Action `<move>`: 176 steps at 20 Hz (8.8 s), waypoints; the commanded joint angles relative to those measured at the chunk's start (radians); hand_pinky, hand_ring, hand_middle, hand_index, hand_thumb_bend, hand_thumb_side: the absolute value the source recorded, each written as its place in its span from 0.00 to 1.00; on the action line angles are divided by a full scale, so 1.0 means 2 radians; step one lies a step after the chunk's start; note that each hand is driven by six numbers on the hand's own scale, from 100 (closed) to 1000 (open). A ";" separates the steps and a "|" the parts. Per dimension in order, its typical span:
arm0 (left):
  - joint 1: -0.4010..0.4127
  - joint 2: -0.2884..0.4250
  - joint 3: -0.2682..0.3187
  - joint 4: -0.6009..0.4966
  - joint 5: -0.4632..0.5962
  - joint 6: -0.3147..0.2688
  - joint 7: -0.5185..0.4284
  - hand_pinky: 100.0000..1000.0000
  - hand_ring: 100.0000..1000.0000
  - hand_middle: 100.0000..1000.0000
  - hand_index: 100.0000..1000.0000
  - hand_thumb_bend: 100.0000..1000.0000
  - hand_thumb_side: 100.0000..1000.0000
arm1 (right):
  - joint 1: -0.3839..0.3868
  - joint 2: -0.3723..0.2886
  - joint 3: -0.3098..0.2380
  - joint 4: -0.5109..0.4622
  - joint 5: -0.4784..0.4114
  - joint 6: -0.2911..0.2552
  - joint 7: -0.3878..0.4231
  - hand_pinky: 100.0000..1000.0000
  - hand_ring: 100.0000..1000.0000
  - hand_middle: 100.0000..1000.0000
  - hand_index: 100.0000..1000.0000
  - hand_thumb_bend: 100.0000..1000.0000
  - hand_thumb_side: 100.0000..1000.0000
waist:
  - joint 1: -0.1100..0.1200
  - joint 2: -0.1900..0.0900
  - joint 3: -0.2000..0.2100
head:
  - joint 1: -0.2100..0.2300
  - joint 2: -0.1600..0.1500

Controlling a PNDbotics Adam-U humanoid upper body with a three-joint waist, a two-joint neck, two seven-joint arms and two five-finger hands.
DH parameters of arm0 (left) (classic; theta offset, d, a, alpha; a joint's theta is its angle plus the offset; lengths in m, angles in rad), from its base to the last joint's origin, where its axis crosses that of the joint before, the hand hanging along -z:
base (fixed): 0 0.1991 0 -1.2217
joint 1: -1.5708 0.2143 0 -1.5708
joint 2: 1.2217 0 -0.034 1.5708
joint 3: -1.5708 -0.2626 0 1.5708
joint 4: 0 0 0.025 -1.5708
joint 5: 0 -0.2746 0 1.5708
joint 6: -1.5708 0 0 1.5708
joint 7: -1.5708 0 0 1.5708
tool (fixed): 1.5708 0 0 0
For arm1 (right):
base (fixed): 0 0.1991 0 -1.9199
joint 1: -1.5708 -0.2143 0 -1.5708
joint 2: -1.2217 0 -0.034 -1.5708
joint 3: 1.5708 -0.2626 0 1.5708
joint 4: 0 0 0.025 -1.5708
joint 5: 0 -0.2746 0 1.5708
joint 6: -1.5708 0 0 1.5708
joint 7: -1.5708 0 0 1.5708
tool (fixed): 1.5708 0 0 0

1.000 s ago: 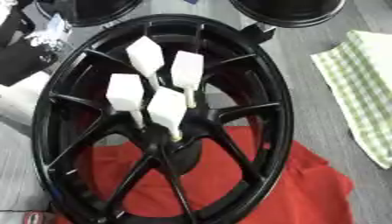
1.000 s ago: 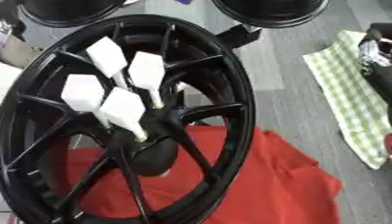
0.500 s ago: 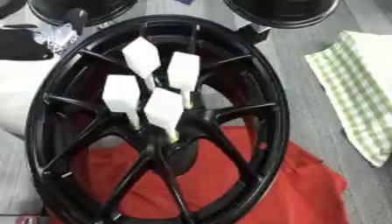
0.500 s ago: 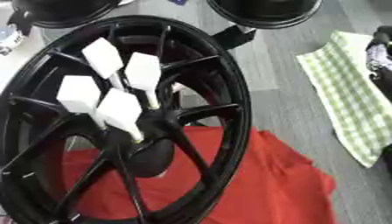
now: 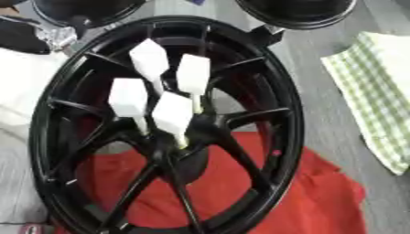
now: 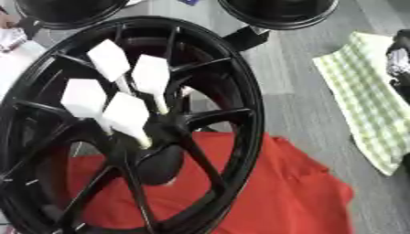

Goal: Pull the pin out of the wheel hub.

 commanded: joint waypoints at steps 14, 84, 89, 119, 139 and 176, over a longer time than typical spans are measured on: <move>-0.078 -0.053 -0.022 0.072 0.015 -0.050 -0.136 0.84 0.84 0.80 0.87 0.23 0.19 | -0.007 -0.010 0.002 0.002 -0.006 -0.001 0.008 0.84 0.75 0.69 0.70 0.00 0.29 | 0.002 -0.012 -0.005 | 0.003 -0.011; -0.125 -0.111 -0.047 0.091 0.123 0.007 -0.332 0.78 0.77 0.66 0.77 0.11 0.26 | -0.016 0.009 -0.001 0.009 -0.016 -0.009 0.008 0.84 0.75 0.69 0.70 0.00 0.32 | 0.014 -0.002 -0.023 | 0.016 -0.015; -0.128 -0.113 -0.045 0.089 0.132 0.011 -0.332 0.76 0.72 0.56 0.69 0.08 0.25 | -0.016 0.011 -0.001 0.010 -0.018 -0.009 0.008 0.84 0.75 0.69 0.70 0.00 0.33 | 0.015 -0.003 -0.024 | 0.016 -0.015; -0.134 -0.052 0.132 0.095 0.176 0.058 -0.268 0.55 0.45 0.20 0.25 0.00 0.05 | -0.005 0.005 -0.009 0.010 -0.014 -0.010 0.022 0.85 0.76 0.70 0.70 0.00 0.31 | 0.007 -0.013 0.001 | -0.002 -0.002; 0.125 0.067 0.304 0.184 0.256 0.052 -0.127 0.53 0.44 0.19 0.25 0.00 0.13 | 0.002 0.011 -0.026 0.007 -0.010 -0.015 0.010 0.85 0.76 0.70 0.70 0.00 0.31 | -0.008 -0.018 0.030 | -0.027 -0.009; 0.244 -0.057 0.282 -0.133 0.368 0.165 0.258 0.64 0.65 0.57 0.65 0.00 0.69 | -0.020 0.017 -0.025 0.000 -0.014 -0.016 0.007 0.84 0.75 0.70 0.70 0.00 0.28 | -0.018 -0.010 0.023 | -0.018 -0.017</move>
